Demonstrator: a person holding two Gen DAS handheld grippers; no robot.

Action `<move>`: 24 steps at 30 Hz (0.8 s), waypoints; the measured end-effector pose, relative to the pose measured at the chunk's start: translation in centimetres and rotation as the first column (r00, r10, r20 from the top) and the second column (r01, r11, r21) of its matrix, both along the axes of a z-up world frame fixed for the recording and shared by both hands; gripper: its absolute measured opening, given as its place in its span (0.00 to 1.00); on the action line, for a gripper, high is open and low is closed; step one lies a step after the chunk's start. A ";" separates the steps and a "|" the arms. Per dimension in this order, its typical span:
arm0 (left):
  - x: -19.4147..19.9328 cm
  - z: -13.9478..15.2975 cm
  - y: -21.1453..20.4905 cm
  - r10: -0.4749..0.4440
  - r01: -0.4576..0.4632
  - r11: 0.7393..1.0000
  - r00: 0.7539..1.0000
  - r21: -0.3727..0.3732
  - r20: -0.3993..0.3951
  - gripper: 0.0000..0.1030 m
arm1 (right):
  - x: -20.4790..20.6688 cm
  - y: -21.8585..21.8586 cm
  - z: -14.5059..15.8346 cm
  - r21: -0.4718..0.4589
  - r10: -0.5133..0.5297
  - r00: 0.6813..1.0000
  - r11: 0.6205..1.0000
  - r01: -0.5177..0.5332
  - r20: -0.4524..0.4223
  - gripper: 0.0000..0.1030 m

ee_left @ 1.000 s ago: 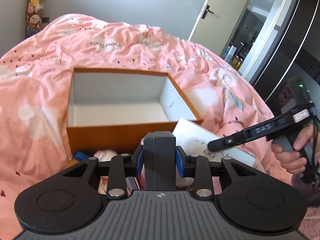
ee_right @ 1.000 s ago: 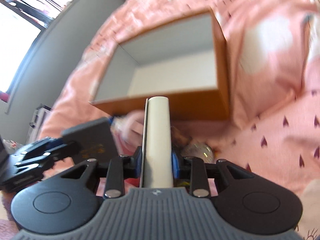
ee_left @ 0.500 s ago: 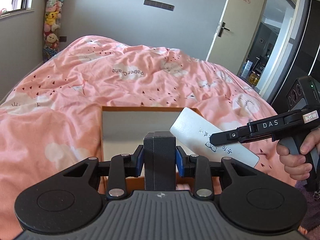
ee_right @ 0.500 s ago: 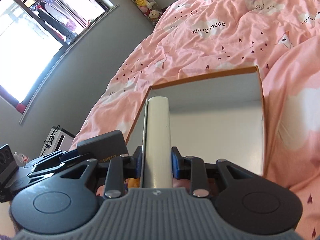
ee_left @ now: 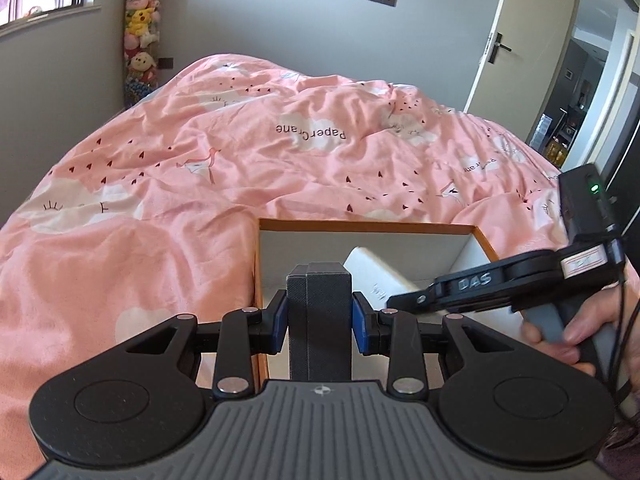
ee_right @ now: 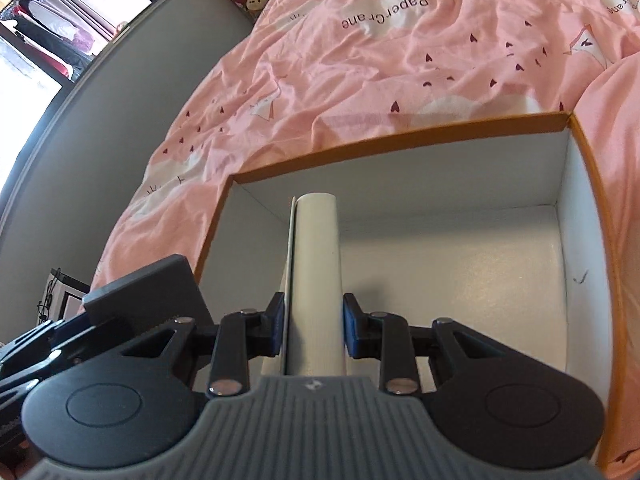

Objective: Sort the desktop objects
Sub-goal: 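Lower the cream glasses case into the orange shoebox with the right gripper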

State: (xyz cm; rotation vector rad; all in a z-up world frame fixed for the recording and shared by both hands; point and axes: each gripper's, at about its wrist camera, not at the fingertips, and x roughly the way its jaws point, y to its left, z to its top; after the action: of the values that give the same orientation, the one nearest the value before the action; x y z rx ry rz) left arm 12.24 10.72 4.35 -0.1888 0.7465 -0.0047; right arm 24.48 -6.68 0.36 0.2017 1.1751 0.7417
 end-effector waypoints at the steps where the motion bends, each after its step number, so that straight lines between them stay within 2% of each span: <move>1: 0.1 -0.1 0.2 0.002 -0.002 1.000 1.000 -0.007 -0.002 0.36 | 0.1 0.6 -0.7 -0.005 0.002 1.000 1.000 -0.003 -0.017 0.30; 12: 1.1 0.0 1.3 0.024 -0.024 1.000 1.000 -0.001 0.004 0.36 | 0.6 4.5 -5.3 0.022 0.064 0.977 0.998 -0.061 -0.205 0.30; 18: 1.6 -0.2 1.3 0.007 -0.007 1.000 1.000 -0.004 0.001 0.36 | 0.6 4.9 -6.3 -0.061 0.099 0.965 0.991 -0.117 -0.241 0.32; 24: 2.0 -0.3 1.2 -0.007 0.007 1.000 1.000 -0.001 0.000 0.36 | 0.7 4.8 -5.9 -0.181 0.108 0.973 0.973 -0.145 -0.202 0.42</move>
State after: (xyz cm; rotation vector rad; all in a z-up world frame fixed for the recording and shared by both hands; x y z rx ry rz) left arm 14.28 11.94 4.05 -0.1872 0.7471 -0.0123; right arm 25.22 -1.88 -5.51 0.0340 1.4464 0.7252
